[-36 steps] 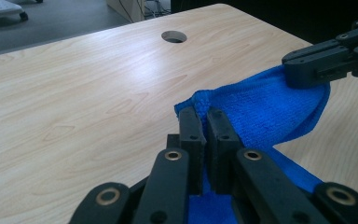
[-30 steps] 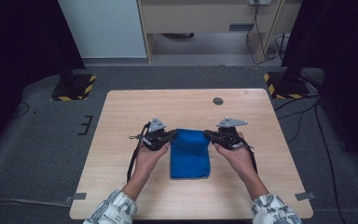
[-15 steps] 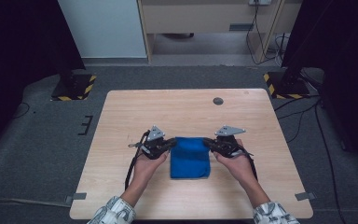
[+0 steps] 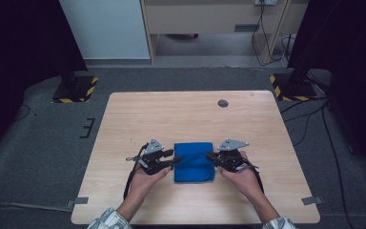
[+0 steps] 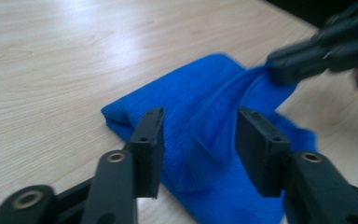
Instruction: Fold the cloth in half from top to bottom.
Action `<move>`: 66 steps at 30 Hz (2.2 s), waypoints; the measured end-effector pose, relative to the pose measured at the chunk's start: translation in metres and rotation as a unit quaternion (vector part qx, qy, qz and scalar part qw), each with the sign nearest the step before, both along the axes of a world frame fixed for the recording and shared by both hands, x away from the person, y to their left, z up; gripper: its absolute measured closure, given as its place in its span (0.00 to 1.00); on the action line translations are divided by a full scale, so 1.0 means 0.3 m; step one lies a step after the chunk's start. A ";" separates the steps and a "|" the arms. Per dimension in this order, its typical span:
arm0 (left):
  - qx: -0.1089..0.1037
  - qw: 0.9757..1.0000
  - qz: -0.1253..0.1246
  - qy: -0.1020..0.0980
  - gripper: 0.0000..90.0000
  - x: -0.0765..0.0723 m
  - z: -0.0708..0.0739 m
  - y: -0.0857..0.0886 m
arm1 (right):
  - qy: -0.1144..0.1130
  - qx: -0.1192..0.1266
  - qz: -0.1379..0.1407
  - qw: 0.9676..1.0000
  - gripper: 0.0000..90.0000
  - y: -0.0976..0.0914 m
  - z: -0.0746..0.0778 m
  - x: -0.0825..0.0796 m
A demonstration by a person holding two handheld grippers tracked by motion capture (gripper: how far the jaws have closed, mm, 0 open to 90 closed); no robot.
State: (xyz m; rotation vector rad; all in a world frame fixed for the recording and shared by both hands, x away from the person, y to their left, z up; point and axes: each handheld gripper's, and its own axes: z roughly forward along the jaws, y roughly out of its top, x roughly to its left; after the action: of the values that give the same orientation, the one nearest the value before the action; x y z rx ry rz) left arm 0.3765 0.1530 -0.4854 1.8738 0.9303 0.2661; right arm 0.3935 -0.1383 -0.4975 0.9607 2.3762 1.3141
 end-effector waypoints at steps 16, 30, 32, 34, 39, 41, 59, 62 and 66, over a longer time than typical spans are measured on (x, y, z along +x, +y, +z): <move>0.031 0.999 0.017 0.015 0.52 0.027 -0.056 -0.010 | -0.011 -0.046 0.039 0.998 0.72 -0.009 0.003 -0.082; 0.105 0.994 -0.017 0.017 0.48 -0.012 -0.109 -0.040 | -0.017 -0.012 -0.016 1.000 0.46 -0.030 0.020 -0.051; 0.112 0.993 -0.023 0.018 0.48 -0.019 -0.115 -0.042 | -0.004 -0.029 -0.022 0.999 0.45 -0.018 -0.007 -0.032; 0.118 0.992 -0.025 0.019 0.47 -0.025 -0.119 -0.041 | 0.005 -0.052 -0.017 0.998 0.44 -0.007 -0.035 -0.032; 0.113 0.993 -0.022 0.015 0.45 -0.025 -0.109 -0.036 | 0.004 -0.081 -0.005 0.997 0.41 -0.007 -0.066 -0.065; 0.105 0.994 -0.016 0.003 0.37 -0.025 -0.090 -0.035 | -0.002 -0.072 -0.010 0.997 0.36 -0.012 -0.057 -0.067; 0.096 0.993 0.067 -0.002 0.08 0.049 -0.043 0.228 | -0.010 -0.009 -0.135 0.991 0.10 -0.292 0.003 -0.005; 0.102 0.992 0.080 0.010 0.08 0.060 -0.057 0.265 | 0.003 -0.013 -0.142 0.990 0.09 -0.325 -0.020 0.001; 0.118 0.988 0.094 0.020 0.08 0.075 -0.072 0.290 | 0.018 -0.021 -0.152 0.988 0.09 -0.359 -0.047 0.018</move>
State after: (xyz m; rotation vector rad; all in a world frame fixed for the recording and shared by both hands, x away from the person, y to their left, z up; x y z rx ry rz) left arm 0.3990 0.2400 -0.5072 2.0126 1.1467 0.4719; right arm 0.3988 -0.2461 -0.5115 1.2818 2.1640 1.1353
